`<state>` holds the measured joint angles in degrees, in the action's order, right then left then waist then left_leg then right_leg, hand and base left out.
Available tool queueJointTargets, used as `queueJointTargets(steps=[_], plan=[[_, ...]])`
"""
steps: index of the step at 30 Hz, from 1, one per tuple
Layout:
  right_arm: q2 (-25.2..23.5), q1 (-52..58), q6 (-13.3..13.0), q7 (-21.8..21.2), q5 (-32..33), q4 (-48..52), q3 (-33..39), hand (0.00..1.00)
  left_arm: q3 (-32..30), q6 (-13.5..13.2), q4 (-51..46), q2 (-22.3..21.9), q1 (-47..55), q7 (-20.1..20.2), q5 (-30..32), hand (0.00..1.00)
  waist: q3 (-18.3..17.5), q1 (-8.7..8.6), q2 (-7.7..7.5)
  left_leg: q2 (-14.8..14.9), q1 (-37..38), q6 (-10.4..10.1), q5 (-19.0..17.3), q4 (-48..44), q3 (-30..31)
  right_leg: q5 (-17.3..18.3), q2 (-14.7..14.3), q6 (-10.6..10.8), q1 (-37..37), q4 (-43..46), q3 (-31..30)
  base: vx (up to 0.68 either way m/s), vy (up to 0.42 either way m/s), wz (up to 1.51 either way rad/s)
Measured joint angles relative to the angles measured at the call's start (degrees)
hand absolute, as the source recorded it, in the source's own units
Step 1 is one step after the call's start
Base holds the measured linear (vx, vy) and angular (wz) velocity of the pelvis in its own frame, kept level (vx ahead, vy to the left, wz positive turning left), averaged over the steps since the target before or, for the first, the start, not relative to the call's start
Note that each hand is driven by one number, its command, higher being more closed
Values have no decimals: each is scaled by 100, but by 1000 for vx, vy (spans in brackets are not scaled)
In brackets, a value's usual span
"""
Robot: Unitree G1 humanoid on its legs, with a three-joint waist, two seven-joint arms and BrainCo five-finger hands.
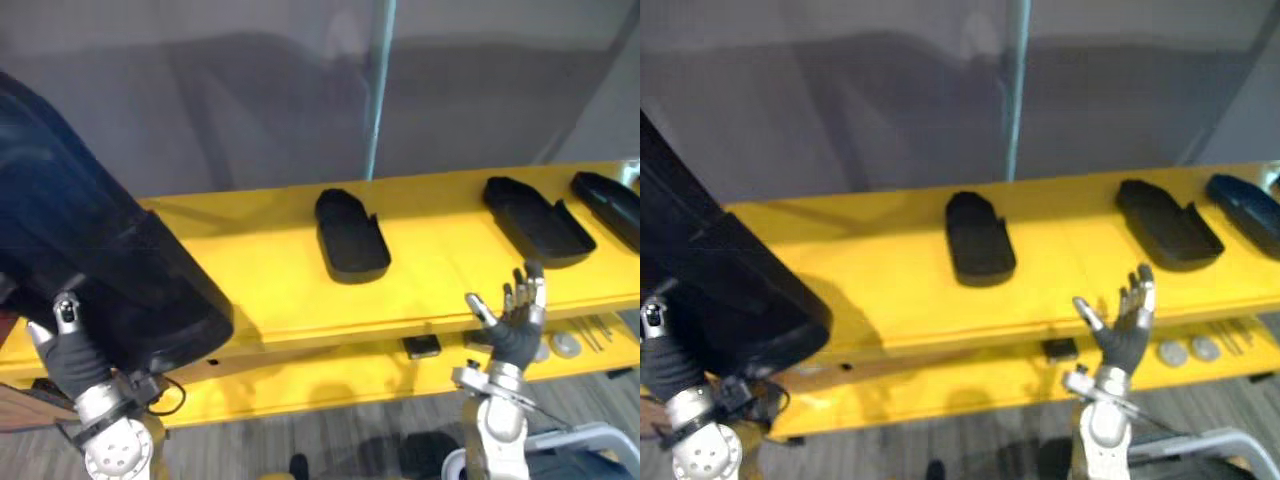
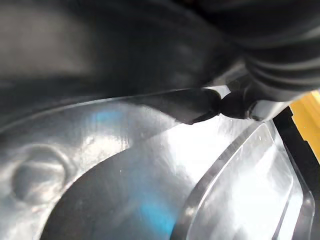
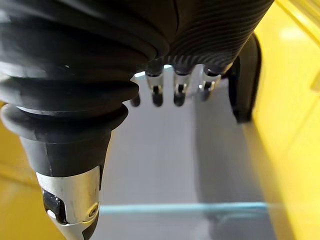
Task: Walk over and take plastic housings, then place them on the shelf
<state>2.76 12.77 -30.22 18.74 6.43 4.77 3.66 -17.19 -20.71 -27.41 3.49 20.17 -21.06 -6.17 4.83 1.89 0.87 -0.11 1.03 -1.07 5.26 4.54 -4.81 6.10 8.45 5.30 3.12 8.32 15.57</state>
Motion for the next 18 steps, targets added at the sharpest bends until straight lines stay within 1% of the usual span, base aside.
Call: queueJointTargets(steps=[1, 3, 5, 7, 8, 10, 11, 12, 13, 14, 15, 17, 18], plan=[[-1, -2, 0, -15, 104, 57, 31, 0, 1, 28, -55, 0, -10, -1, 13, 100, -32, -2, 24, 36, 8, -6, -2, 0, -26, -35, -53, -11, 49, -47, 1, 140, -69, -2], [-7, -8, -8, -55, 248, 224, 130, 0, 1, 77, -113, 0, -77, 0, 41, 100, -34, -5, 24, 54, 16, -9, -4, 0, -48, -36, -79, -12, 94, -101, 8, 121, -54, 3], [-11, -7, -14, -181, 417, 341, 208, 0, -14, 139, -114, 0, -117, -2, 41, 100, -26, 0, 12, 70, 44, -30, -36, 0, -71, -35, -88, -13, 114, -104, 5, 76, -23, -3], [-56, 3, -48, -382, 520, 449, 217, 0, -25, 314, -113, 0, -106, -3, 39, 100, 12, 17, -66, 77, 129, -54, -120, 2, -118, -31, -89, -20, 209, -149, -14, 41, 4, -9], [-89, 6, -51, -413, 522, 496, 214, 0, -36, 365, -113, 1, -104, -3, 40, 100, 5, 23, -86, 76, 143, -53, -147, 2, -138, -30, -88, -21, 217, -162, -19, 26, 12, -15], [-165, 7, -61, -586, 530, 715, 145, 0, -133, 548, -112, 4, -103, 0, 33, 100, 19, 41, -131, 74, 192, -54, -231, 10, -218, -25, -79, -29, 254, -172, -106, 6, 11, -18], [-164, 8, -67, -640, 524, 852, 100, 0, -244, 716, -109, 23, -106, 41, 27, 100, 11, 34, -141, 69, 217, -58, -251, 30, -239, -12, -75, -44, 278, -184, -125, -1, 3, -9], [-163, 7, -77, -647, 524, 928, 93, 0, -280, 784, -94, 59, -105, 59, 16, 100, 10, 35, -143, 69, 227, -58, -253, 30, -250, -4, -75, -57, 282, -186, -126, 7, -3, -7], [-143, -1, -78, -652, 524, 1111, 85, 0, -377, 1031, -66, 140, -114, 138, -54, 100, 9, 36, -144, 69, 243, -57, -254, 30, -274, 7, -75, -72, 286, -186, -137, 5, -5, -10], [-86, -31, -78, -647, 522, 1282, 84, 0, -471, 1275, 87, 285, -133, 209, -80, 100, 17, 36, -125, 76, 281, -53, -260, 30, -324, 10, -75, -74, 297, -182, -149, -1, -3, -13], [-47, -44, -78, -641, 522, 1354, 84, 0, -508, 1376, 221, 380, -144, 237, -94, 100, 8, 44, -108, 79, 294, -52, -265, 30, -357, 10, -75, -75, 299, -182, -165, 4, -2, -12], [157, -143, -60, -498, 483, 1529, 84, 0, -593, 1785, 941, 829, -291, 292, -307, 100, -54, 27, -26, 79, 298, -48, -265, 28, -383, 2, -74, -62, 288, -183, -181, 11, 2, -7], [216, -183, -41, -448, 454, 1542, 88, 0, -663, 1863, 1122, 905, -344, 327, -309, 100, -62, 13, -15, 80, 300, -49, -265, 27, -390, 0, -75, -59, 284, -183, -188, 17, 2, -6]])
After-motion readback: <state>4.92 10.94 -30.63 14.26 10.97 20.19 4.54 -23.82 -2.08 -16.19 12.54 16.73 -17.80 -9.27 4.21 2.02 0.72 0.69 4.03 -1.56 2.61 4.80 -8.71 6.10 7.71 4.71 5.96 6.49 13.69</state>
